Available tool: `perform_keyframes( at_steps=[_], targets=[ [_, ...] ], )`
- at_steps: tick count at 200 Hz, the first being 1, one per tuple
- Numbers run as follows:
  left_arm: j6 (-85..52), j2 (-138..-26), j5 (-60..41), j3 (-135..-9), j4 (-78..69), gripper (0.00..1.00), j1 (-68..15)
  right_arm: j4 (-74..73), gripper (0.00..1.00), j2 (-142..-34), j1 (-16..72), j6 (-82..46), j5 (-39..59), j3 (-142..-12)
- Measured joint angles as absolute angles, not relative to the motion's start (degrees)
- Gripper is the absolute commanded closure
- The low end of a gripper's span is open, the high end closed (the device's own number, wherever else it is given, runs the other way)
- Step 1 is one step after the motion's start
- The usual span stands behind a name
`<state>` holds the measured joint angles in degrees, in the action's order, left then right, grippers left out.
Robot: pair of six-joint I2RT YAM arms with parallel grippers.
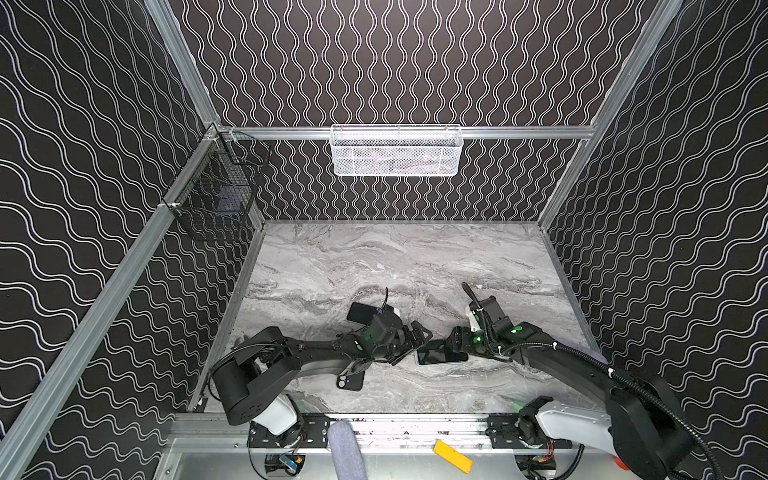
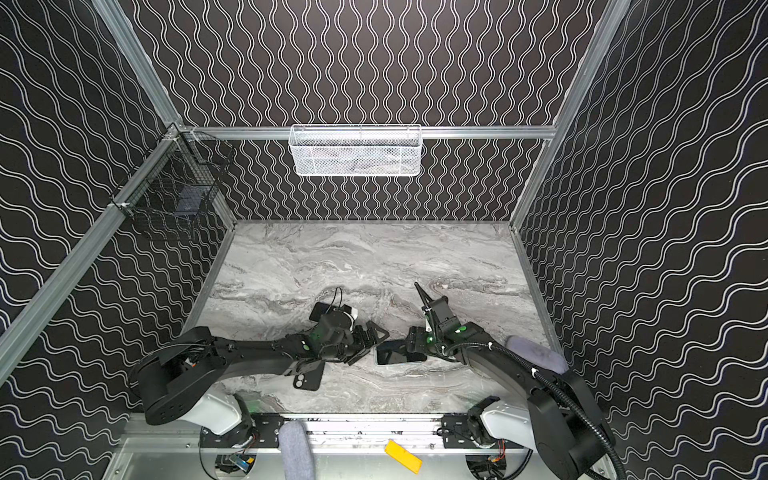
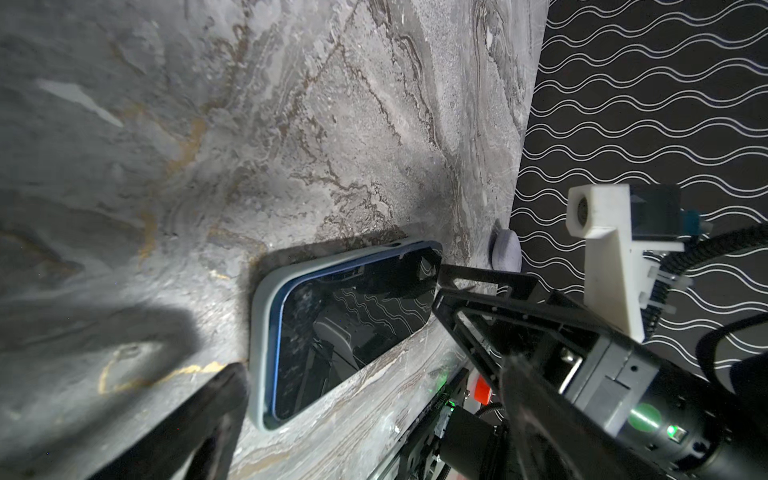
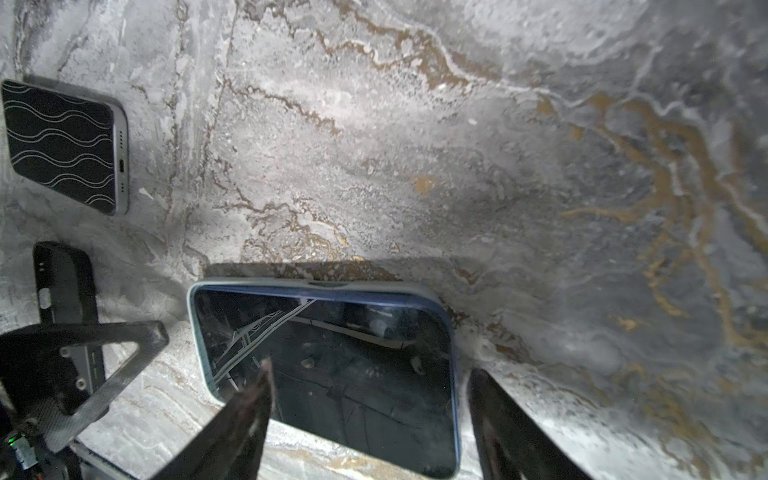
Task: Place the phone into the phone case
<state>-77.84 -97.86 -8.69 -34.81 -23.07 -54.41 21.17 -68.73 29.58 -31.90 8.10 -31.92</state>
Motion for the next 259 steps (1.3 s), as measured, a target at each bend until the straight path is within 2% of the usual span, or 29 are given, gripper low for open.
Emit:
perform_keyframes(
  at_steps=[144,259],
  targets=[
    [-78.0,-101.6,-8.3,-35.8,-24.2,0.02,-55.2,19.4,0.23,-67.8,29.6,-32.6,10.2,-29.9],
    [-78.0,-101.8,-8.1,-36.2,-24.3,0.02,-55.5,18.0,0.27,-66.8,29.6,-33.9,11.9,-28.0]
  ],
)
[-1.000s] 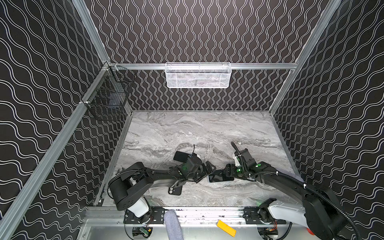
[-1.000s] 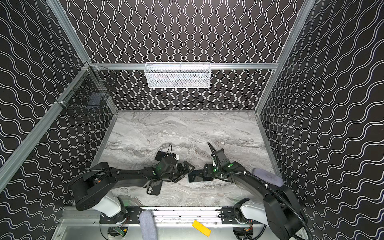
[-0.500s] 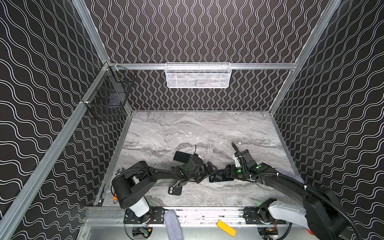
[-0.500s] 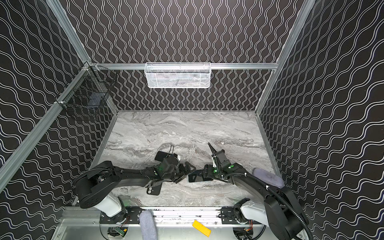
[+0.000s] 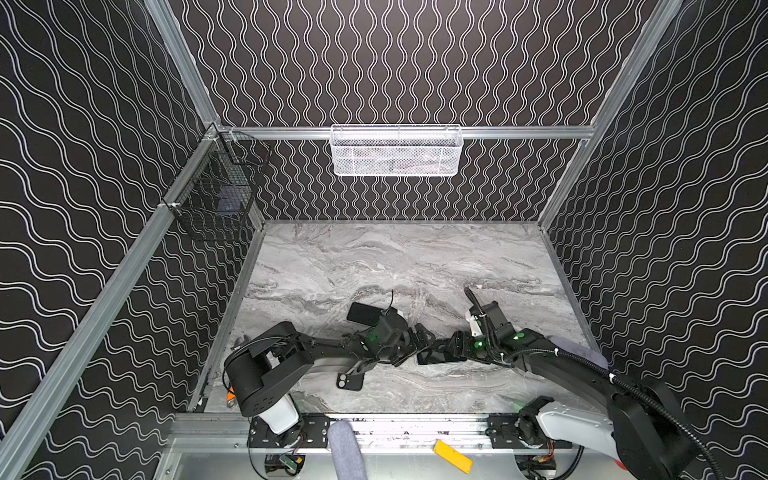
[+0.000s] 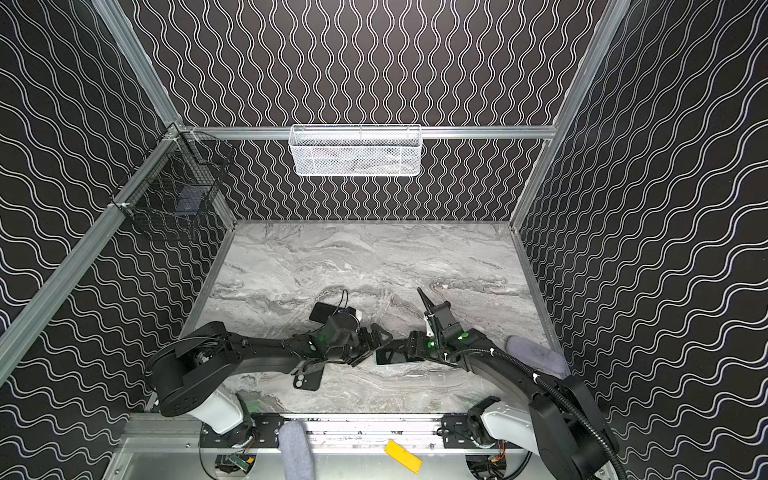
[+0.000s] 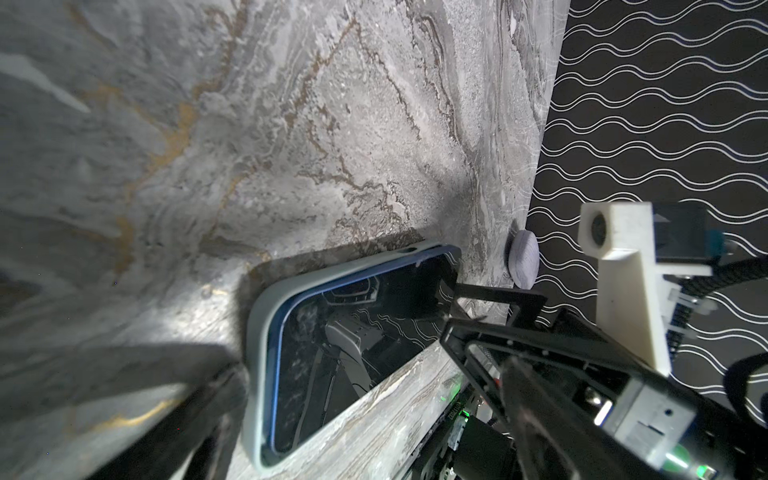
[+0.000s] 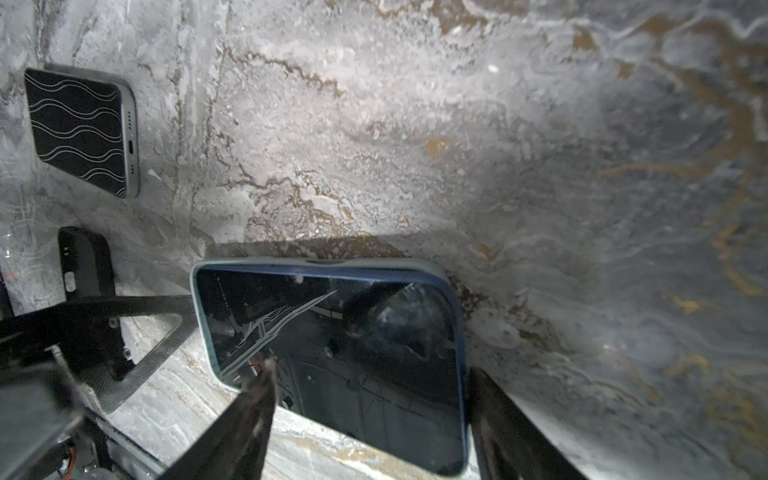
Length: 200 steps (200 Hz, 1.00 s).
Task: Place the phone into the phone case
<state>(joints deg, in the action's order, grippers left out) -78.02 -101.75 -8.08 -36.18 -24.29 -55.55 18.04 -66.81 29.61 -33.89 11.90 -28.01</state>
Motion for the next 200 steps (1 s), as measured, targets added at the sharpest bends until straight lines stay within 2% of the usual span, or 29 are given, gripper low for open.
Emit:
perform_keyframes(
  at_steps=[100,156,200],
  targets=[
    [-78.0,-101.8,-7.9,-36.8,-22.9,0.02,-55.6,18.1,0.29,-66.6,31.1,-34.7,12.3,-27.9],
    [-78.0,-101.4,-7.9,-36.7,-22.9,0.02,-55.6,18.2,0.14,-66.5,31.6,-35.2,11.9,-27.9],
    [-78.0,-99.1,-7.9,-35.8,-22.8,0.02,-55.6,19.8,0.11,-63.6,31.6,-35.4,9.4,-28.8]
  ],
)
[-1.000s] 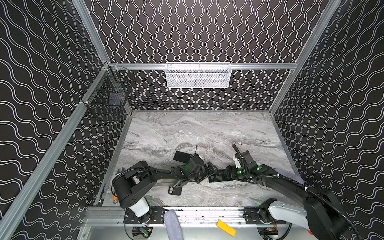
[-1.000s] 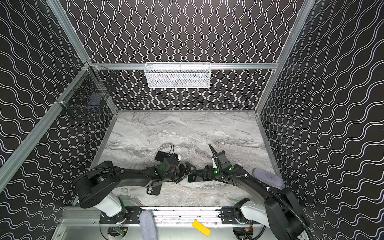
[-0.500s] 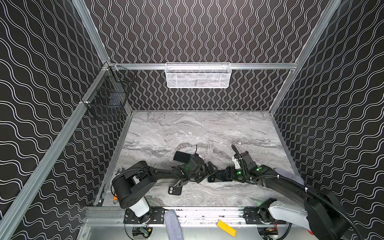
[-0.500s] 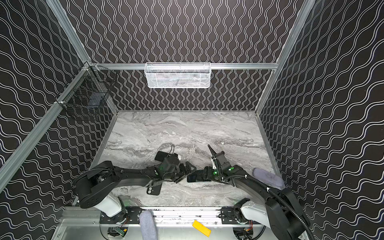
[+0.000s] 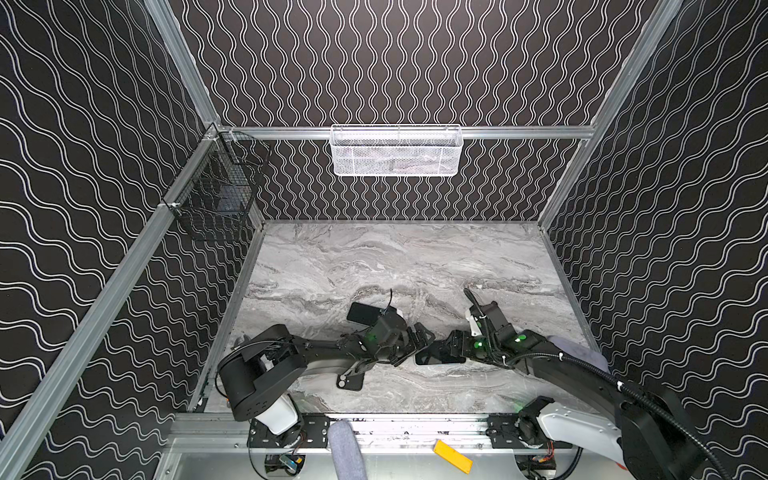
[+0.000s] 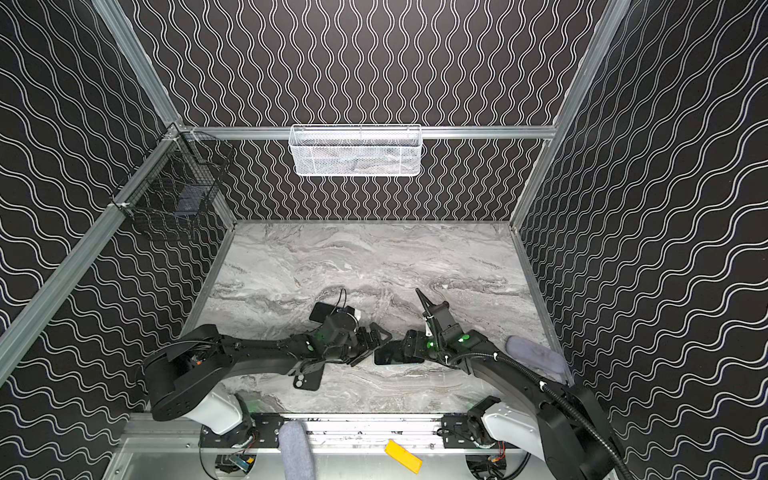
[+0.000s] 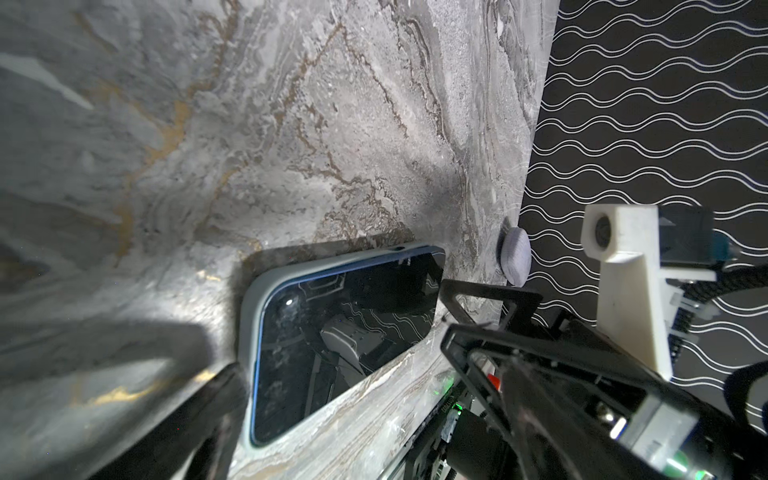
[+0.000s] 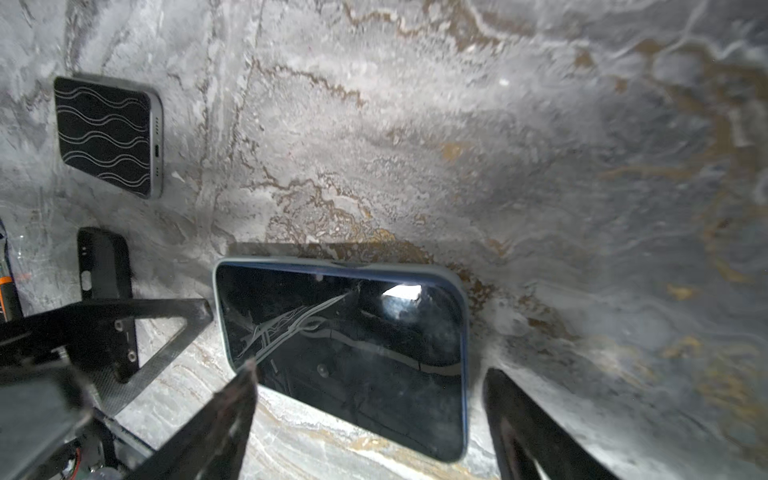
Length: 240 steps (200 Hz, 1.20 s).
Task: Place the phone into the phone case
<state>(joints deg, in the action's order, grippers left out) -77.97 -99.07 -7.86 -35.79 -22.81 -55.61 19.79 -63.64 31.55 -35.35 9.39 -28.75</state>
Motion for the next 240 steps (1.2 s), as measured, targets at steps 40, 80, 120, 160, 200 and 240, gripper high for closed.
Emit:
perform_keyframes(
  at_steps=[40,80,120,160,200,240],
  targets=[
    [-77.6,-96.5,-7.4,-36.0,-19.4,0.02,-55.6,21.5,0.09,-62.0,31.0,-35.4,7.4,-29.0],
    [-77.3,-94.2,-7.6,-36.3,-15.2,0.02,-55.6,21.2,0.07,-61.9,29.5,-34.9,8.9,-28.2],
    [-76.5,-95.9,-9.9,-35.1,-15.7,0.02,-55.2,19.9,0.07,-63.4,29.2,-33.9,12.8,-27.1],
    [-76.5,-97.8,-11.5,-34.5,-18.2,0.01,-55.1,15.7,0.08,-65.7,29.1,-33.8,15.6,-25.9],
    [-74.8,-99.0,-12.3,-35.4,-18.4,0.01,-54.8,11.6,0.08,-67.2,29.1,-34.1,16.7,-25.3],
    [-74.6,-101.9,-13.9,-35.7,-22.9,0.01,-53.9,10.3,0.08,-68.1,29.1,-34.0,15.8,-25.3]
  ],
)
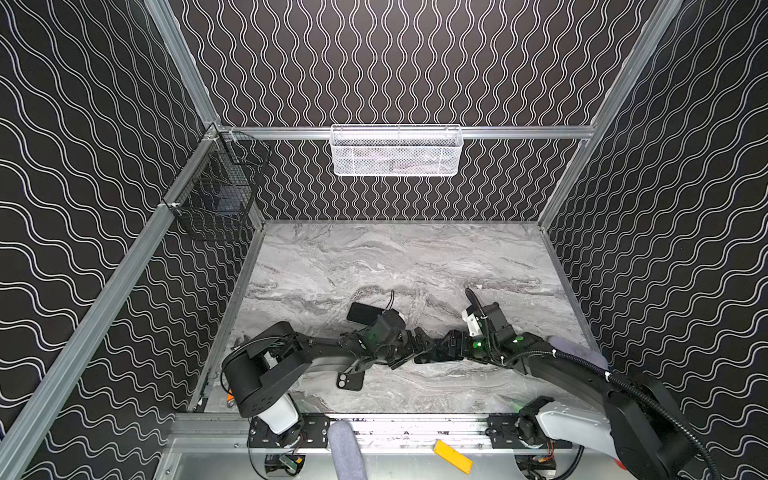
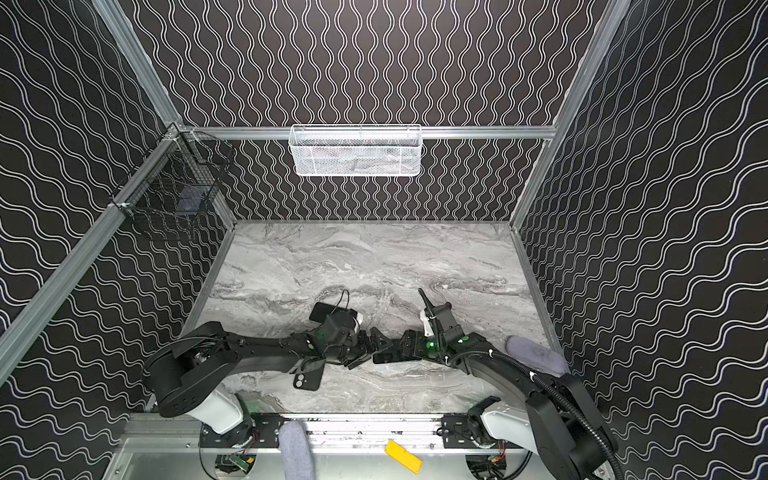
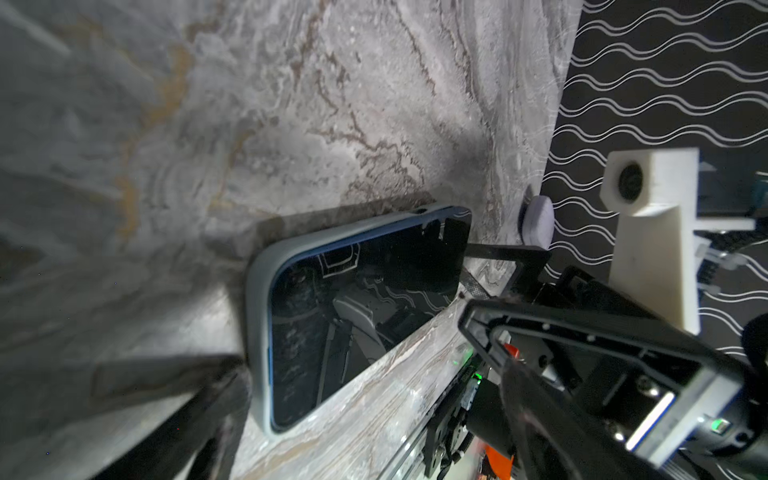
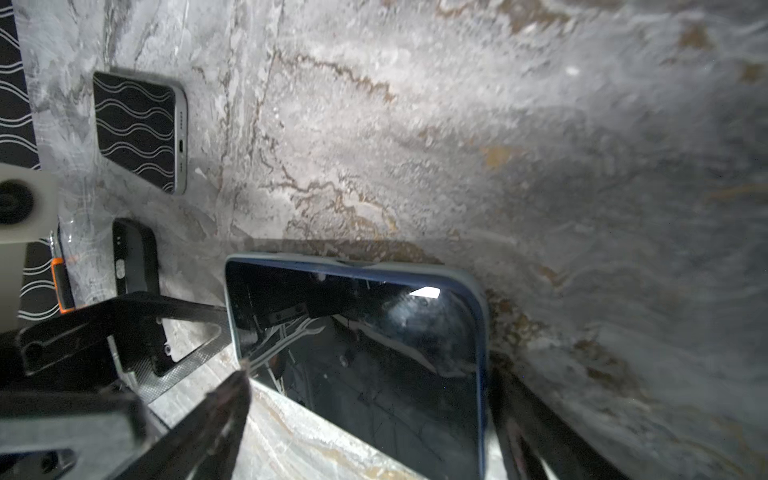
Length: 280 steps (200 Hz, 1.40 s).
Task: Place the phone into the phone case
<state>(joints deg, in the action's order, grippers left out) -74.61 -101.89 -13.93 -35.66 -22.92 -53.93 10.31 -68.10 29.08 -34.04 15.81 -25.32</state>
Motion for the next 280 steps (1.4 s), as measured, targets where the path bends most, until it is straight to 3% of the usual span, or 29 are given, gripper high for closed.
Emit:
perform_keyframes(
  at_steps=[128,243,280],
  targets=[
    [-71.7,-101.4,-13.7,-31.3,-31.4,0.02,-52.9,4.8,0.09,-74.0,29.0,-33.4,14.1,-27.1],
    [-71.6,-100.1,-11.8,-26.8,-41.2,0.16,-52.4,2.7,0.09,-74.8,28.9,-32.3,13.3,-26.9],
    [-71.6,-99.8,-11.1,-26.2,-42.3,0.28,-52.4,2.5,0.09,-74.8,28.9,-32.3,13.1,-26.7]
  ],
)
